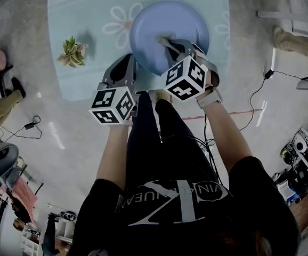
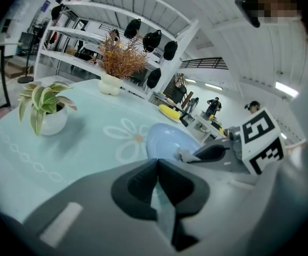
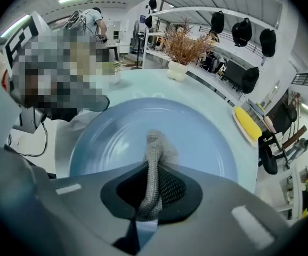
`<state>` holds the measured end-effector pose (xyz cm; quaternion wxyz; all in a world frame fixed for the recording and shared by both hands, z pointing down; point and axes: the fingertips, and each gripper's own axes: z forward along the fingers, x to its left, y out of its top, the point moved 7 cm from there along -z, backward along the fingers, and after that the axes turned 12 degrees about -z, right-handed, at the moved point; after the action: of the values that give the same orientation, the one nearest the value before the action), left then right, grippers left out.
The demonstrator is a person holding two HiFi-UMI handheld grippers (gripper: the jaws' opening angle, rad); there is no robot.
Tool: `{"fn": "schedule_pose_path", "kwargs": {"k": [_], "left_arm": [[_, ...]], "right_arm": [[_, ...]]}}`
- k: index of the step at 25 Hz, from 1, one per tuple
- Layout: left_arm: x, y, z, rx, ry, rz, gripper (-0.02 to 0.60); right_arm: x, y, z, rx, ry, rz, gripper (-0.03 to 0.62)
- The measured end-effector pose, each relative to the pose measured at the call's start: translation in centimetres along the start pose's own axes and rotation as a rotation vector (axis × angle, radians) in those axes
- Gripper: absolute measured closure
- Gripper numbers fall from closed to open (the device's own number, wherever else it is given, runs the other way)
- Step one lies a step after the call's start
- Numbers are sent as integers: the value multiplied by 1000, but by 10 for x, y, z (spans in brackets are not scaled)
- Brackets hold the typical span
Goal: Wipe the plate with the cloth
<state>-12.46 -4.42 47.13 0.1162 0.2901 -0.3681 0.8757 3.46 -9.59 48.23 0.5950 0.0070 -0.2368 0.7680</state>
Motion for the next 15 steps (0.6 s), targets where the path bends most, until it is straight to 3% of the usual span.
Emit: {"fn": "schedule_pose_path", "kwargs": {"k": [7, 15], "left_arm": [[0, 1, 0, 1, 0, 0, 581], [-2, 0, 0, -3, 11, 4, 581]], "right_arm": [[-1, 24, 11, -61, 39, -14, 562], [-26, 34, 23, -94, 1, -12, 560]]}}
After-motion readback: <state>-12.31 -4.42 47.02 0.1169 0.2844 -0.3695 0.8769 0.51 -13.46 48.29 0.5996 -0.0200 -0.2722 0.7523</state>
